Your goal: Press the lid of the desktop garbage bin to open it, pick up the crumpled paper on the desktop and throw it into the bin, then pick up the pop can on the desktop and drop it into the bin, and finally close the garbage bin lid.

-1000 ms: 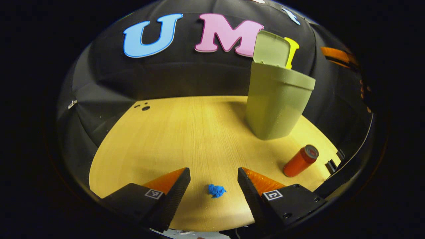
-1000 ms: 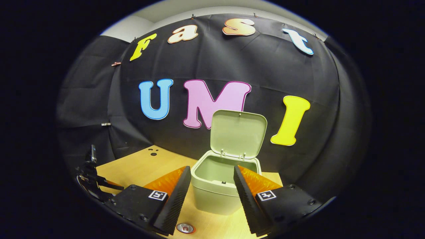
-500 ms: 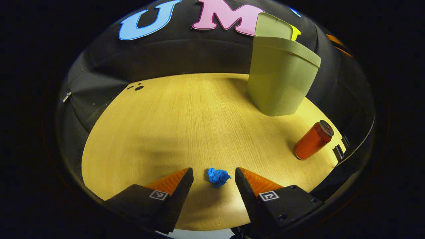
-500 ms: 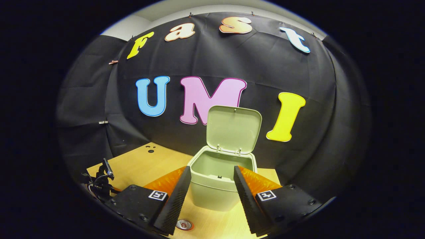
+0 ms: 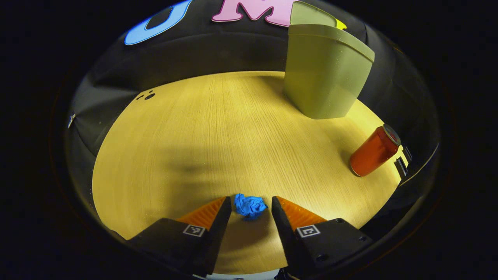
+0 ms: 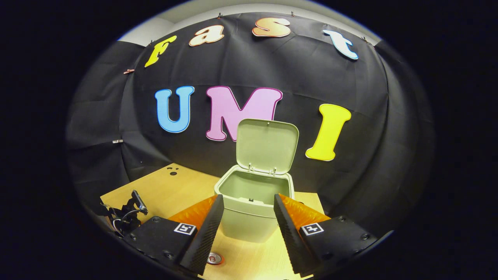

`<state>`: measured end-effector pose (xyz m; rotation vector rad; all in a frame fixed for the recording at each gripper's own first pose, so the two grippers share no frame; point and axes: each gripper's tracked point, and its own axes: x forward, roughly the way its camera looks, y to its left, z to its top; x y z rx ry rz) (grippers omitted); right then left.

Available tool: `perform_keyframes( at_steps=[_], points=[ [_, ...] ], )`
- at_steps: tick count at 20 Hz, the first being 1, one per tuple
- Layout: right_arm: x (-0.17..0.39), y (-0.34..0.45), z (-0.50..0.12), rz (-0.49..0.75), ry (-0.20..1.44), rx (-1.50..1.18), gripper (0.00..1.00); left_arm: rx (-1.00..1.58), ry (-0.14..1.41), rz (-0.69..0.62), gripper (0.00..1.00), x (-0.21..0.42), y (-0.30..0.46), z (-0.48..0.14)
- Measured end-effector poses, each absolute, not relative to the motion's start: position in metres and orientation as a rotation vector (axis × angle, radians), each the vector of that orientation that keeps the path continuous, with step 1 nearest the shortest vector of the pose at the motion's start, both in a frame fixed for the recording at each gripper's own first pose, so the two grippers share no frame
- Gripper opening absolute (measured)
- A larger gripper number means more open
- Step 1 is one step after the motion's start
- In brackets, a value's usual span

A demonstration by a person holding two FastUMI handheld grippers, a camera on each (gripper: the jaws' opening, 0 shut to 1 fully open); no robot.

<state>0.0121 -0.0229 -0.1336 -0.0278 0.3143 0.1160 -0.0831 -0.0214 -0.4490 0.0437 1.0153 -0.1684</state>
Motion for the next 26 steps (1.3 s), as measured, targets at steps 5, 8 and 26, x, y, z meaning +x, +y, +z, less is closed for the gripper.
perform_keyframes(
  at_steps=[5,8,26],
  points=[
    [0.009,-0.026,-0.136,0.108,0.323,-0.023,0.82,0.034,1.038,-0.191,0.52,-0.084,-0.024,-0.453],
    [0.009,-0.026,-0.136,0.106,0.322,-0.017,0.82,0.019,1.028,-0.199,0.47,-0.082,-0.026,-0.448],
    [0.01,-0.015,-0.143,0.135,0.329,0.004,0.82,-0.011,0.577,-0.18,0.38,0.003,-0.034,-0.262]
  ],
)
